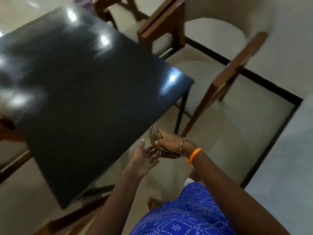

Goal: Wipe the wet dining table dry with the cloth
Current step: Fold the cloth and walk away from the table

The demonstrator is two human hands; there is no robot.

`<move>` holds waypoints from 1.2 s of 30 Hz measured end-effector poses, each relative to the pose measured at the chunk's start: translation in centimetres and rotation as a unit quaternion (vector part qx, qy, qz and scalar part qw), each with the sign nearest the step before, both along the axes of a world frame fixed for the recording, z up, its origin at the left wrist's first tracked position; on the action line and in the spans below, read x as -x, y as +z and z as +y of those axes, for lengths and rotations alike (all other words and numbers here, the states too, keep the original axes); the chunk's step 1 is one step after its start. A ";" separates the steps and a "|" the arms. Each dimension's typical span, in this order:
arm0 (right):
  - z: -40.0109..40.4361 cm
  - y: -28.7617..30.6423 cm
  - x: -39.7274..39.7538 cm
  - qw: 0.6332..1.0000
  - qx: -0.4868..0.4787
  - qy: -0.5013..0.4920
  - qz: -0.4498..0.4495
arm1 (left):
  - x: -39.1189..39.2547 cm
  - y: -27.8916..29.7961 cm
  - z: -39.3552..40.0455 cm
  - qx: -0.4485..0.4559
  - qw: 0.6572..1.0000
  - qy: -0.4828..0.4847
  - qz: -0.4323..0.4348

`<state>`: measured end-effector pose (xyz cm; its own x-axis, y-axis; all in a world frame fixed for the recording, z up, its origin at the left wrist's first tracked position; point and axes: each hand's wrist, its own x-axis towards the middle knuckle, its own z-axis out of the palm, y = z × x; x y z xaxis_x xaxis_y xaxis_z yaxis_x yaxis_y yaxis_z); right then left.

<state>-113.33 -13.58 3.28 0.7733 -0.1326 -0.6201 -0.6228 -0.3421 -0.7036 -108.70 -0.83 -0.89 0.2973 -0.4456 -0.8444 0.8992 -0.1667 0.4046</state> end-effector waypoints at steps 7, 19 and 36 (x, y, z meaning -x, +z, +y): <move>-14.8 0.1 5.8 0.985 0.159 -0.065 -0.032 | 2.4 1.2 -17.6 0.066 0.980 -0.184 -0.029; -37.9 0.3 13.9 0.967 0.056 -0.229 -0.098 | 8.1 1.7 -43.0 0.139 0.936 -0.295 -0.129; -76.7 -2.0 10.8 0.824 -0.019 -0.553 -0.122 | 2.2 2.3 -83.4 0.099 0.945 -0.296 -0.101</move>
